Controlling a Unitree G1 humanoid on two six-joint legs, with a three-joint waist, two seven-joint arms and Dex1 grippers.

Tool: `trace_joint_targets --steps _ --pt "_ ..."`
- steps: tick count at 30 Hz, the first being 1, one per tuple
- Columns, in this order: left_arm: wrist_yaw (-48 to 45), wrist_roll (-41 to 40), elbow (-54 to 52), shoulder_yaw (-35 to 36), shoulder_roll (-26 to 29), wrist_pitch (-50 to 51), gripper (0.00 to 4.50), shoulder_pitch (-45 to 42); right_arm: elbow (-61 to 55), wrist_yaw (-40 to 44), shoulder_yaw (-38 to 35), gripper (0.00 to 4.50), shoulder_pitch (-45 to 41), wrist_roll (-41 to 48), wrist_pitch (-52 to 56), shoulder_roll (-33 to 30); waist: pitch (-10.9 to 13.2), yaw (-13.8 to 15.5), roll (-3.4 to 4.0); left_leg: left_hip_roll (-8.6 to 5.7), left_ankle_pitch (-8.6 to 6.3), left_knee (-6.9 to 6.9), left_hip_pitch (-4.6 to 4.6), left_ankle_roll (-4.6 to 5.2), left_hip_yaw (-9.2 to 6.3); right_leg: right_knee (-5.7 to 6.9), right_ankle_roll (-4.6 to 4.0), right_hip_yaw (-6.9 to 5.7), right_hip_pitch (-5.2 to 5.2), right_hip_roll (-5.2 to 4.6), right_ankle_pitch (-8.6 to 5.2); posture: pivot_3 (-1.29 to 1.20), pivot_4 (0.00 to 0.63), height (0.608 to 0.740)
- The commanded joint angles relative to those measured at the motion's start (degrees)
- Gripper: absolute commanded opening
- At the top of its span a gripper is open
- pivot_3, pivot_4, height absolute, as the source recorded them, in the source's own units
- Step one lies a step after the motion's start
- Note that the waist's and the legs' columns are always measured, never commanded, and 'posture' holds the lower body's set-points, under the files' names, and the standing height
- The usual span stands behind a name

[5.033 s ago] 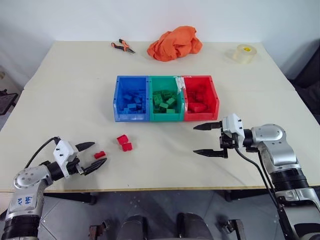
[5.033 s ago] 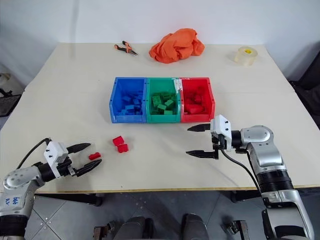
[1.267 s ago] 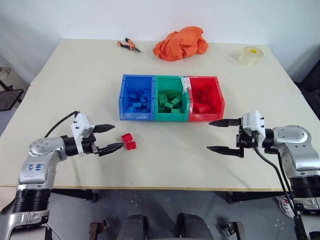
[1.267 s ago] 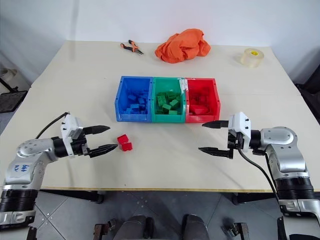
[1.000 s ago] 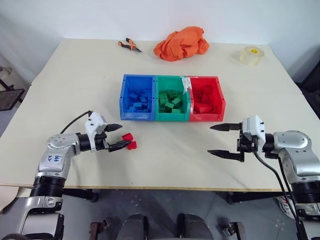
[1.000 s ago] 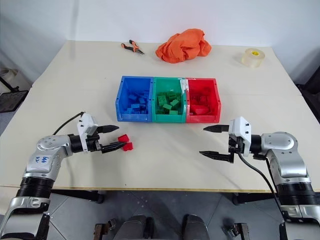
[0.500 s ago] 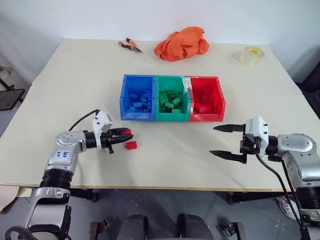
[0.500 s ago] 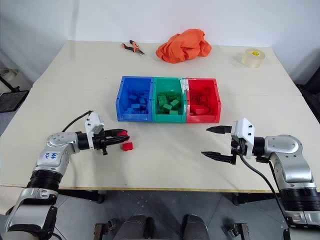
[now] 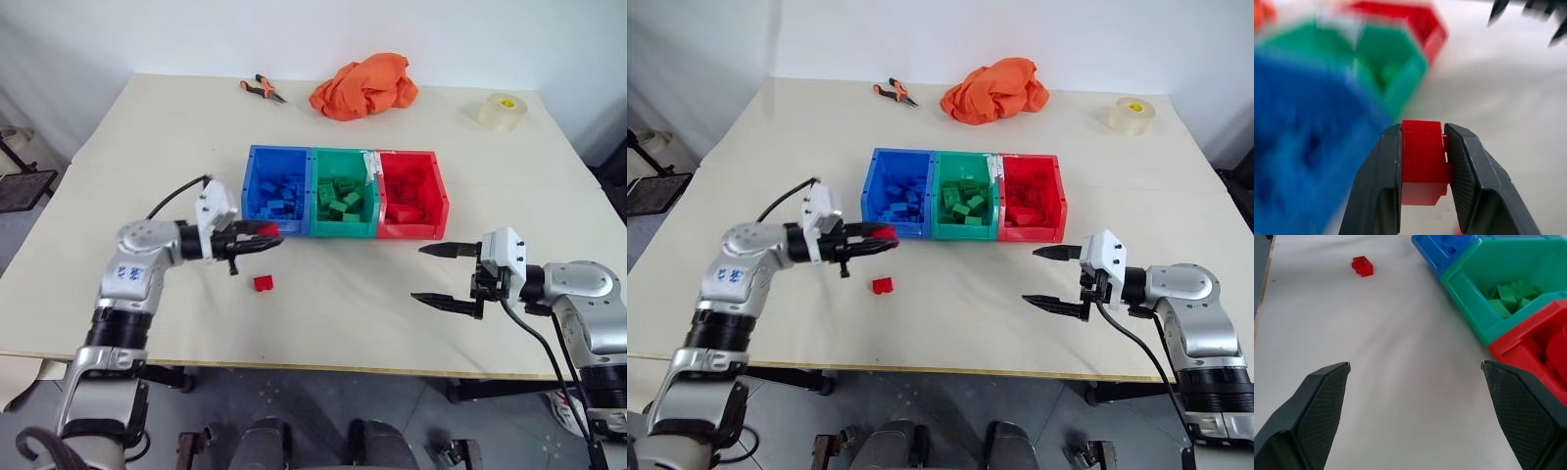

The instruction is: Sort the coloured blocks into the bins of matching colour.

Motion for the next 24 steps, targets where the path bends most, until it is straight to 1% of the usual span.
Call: trace_joint_targets --steps 1,2,5,7,11,15,17,18,20,24 --pt "1.9 1.8 6.6 -2.4 -6.1 -5.1 0.94 -8.2 -0.7 -0.8 -1.7 4.50 0.1 0.5 -1.0 -0.3 0.0 0.3 -0.02 -0.01 0.01 0.04 -0.04 0.02 -0.02 -0.03 0.02 -0.03 0.00 0.01 0.01 0.00 0.150 0.740" --pt "2.6 2.5 10.0 -2.7 -8.2 -6.9 0.94 -10.8 -1.0 -1.1 -1.8 4.50 0.4 0.5 -1.0 -0.3 0.0 0.3 -0.03 -0.03 0.02 0.04 -0.09 0.04 0.00 -0.07 0.07 -0.02 -0.01 0.01 0.04 0.00 0.150 0.740" --pt "7.0 5.0 25.4 -2.9 -16.6 -14.4 0.94 -21.3 -3.0 -2.6 -2.8 4.50 2.4 0.9 -0.8 -0.3 0.0 0.6 -0.07 -0.07 0.03 0.03 -0.10 0.07 0.08 -0.10 0.10 -0.03 -0.03 0.01 0.05 0.00 0.150 0.740" --pt "9.0 6.6 34.7 -2.7 -20.6 -18.9 0.94 -26.5 -4.7 -3.7 -3.5 4.50 4.1 1.2 -0.5 -0.3 0.0 0.8 -0.12 -0.12 0.03 0.02 -0.13 0.08 0.18 -0.13 0.11 -0.12 0.00 0.01 0.06 0.00 0.150 0.740" --pt "16.5 9.1 49.1 -1.0 -26.3 -24.9 0.94 -34.8 -8.6 -6.0 -5.3 4.50 8.2 1.8 0.3 -0.3 0.0 0.5 -0.12 -0.40 0.04 -0.10 -0.08 0.10 0.20 -0.17 0.14 -0.09 -0.05 -0.02 0.07 0.00 0.150 0.740" --pt "23.3 10.5 56.3 0.8 -30.4 -25.0 0.94 -39.9 -12.8 -8.3 -7.4 4.50 13.0 2.5 1.1 -0.3 0.0 0.2 -0.14 -0.41 0.07 -0.14 -0.10 0.15 0.17 -0.20 0.15 -0.08 -0.08 -0.07 0.07 0.00 0.150 0.740" --pt "26.5 11.0 57.9 1.8 -31.8 -24.2 1.67 -41.3 -15.1 -9.8 -9.0 4.50 15.8 2.9 1.5 -0.1 0.0 0.1 -0.14 -0.40 0.07 -0.13 -0.09 0.15 0.14 -0.19 0.15 -0.09 -0.08 -0.07 0.07 0.00 0.150 0.740" --pt "27.7 11.2 58.3 2.2 -32.2 -23.8 1.97 -41.7 -15.9 -10.2 -9.5 4.50 16.7 3.1 1.7 -0.1 0.0 0.1 -0.14 -0.40 0.07 -0.14 -0.10 0.15 0.14 -0.19 0.15 -0.08 -0.09 -0.08 0.07 0.00 0.150 0.740" --pt "27.9 12.2 58.4 2.4 -32.3 -26.4 2.60 -41.7 -16.9 -10.8 -9.9 4.50 17.8 3.2 1.9 -0.2 0.0 0.1 -0.14 -0.39 0.07 -0.13 -0.09 0.15 0.13 -0.19 0.15 -0.07 -0.07 -0.08 0.07 0.00 0.150 0.740" --pt "25.9 12.7 58.3 3.5 -32.1 -28.1 3.84 -40.9 -17.1 -11.3 -9.8 4.50 17.7 3.3 2.3 -0.2 0.0 0.0 -0.14 -0.36 0.08 -0.12 -0.08 0.14 0.15 -0.18 0.15 -0.06 -0.08 -0.08 0.07 0.00 0.150 0.740"
